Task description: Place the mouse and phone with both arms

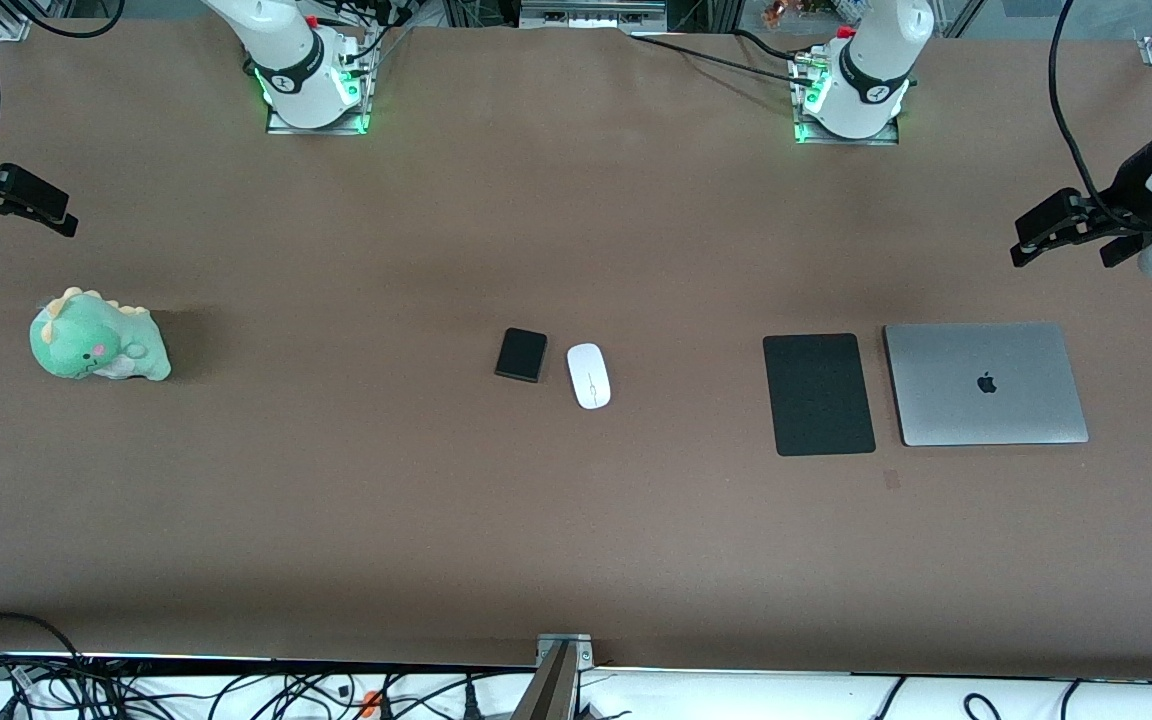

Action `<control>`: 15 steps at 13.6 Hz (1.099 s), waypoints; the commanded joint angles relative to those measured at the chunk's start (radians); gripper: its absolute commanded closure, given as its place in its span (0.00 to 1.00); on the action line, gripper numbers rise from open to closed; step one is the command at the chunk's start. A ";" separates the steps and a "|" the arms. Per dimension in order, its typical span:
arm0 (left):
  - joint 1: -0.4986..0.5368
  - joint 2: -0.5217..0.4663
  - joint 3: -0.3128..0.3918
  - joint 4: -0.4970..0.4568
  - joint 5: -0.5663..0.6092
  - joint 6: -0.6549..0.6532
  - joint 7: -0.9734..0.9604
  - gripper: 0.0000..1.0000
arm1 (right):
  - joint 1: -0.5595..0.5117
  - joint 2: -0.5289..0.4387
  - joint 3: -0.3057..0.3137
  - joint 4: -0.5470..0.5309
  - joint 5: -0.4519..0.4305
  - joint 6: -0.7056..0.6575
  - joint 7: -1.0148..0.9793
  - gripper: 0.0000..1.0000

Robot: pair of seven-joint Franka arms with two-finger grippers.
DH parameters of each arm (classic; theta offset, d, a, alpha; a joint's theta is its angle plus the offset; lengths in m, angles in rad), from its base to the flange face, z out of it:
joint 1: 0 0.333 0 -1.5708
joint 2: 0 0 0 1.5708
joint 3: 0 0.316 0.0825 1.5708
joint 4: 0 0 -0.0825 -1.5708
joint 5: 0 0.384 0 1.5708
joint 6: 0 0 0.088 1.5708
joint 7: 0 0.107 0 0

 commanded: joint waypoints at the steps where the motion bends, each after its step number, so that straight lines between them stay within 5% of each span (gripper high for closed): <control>1: 0.008 0.013 0.002 0.027 -0.004 -0.006 0.018 0.00 | -0.017 -0.006 0.016 -0.003 0.011 -0.010 -0.003 0.00; 15: -0.006 0.024 -0.009 0.027 -0.001 -0.058 0.025 0.00 | -0.015 -0.005 0.016 -0.008 0.017 -0.024 0.000 0.00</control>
